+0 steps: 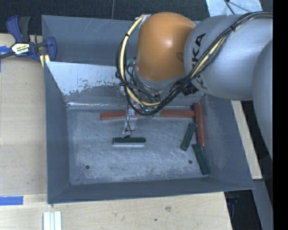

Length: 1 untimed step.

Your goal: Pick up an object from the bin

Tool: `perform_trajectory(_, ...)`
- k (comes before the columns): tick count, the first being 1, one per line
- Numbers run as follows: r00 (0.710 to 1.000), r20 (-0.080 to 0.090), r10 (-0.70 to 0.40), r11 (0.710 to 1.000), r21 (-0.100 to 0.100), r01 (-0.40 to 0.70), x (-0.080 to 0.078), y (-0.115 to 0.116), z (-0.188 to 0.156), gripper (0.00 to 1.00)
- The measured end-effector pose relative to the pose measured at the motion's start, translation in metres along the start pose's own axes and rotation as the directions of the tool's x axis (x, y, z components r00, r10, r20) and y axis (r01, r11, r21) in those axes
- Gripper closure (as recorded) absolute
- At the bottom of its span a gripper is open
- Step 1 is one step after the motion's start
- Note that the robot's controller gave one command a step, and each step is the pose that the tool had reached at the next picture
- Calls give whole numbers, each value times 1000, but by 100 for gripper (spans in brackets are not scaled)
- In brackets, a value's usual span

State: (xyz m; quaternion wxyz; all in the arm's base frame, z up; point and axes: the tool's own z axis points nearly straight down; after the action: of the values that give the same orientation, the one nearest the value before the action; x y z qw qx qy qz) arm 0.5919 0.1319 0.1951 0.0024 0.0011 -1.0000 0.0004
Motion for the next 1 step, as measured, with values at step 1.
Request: perform_trajectory(1, 1000, 0, -10, 1000, 0, 10, 29, -26, 130, 0)
